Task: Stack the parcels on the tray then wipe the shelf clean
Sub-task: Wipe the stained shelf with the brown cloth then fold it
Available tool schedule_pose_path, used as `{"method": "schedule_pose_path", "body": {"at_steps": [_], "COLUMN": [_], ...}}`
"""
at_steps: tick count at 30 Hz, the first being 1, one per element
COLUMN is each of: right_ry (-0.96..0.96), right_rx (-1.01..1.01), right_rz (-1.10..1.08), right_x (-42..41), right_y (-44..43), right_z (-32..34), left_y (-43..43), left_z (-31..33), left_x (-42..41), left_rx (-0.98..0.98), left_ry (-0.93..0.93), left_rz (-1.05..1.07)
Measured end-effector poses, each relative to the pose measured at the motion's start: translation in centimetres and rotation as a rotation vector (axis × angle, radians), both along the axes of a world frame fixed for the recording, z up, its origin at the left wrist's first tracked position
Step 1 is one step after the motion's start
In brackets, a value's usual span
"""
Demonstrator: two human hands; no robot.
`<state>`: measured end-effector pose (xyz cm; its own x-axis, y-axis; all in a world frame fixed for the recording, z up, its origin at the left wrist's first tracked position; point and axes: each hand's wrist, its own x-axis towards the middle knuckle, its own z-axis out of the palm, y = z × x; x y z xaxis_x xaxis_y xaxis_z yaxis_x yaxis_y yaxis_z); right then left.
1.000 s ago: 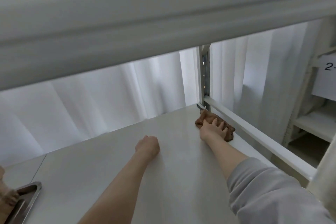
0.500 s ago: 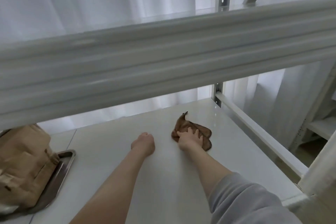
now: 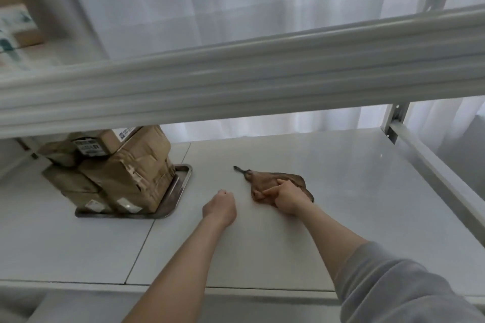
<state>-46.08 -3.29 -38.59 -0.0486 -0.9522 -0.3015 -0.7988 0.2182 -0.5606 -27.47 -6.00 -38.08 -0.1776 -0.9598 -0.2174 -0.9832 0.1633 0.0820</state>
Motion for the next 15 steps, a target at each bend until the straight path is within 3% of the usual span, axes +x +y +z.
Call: {"method": "schedule_pose_path", "body": {"at_steps": [5, 15], "right_ry": [0.127, 0.068], "right_rx": [0.080, 0.084], "right_rz": [-0.179, 0.179], "right_x": [4.4, 18.4], "right_y": [-1.6, -4.1], "right_z": [-0.2, -0.7], "left_y": [0.0, -0.7], "left_z": [0.2, -0.3], "left_x": [5.3, 15.0], "left_rx": [-0.063, -0.051], "left_ry": [0.067, 0.202], "left_rz": [0.040, 0.201]}}
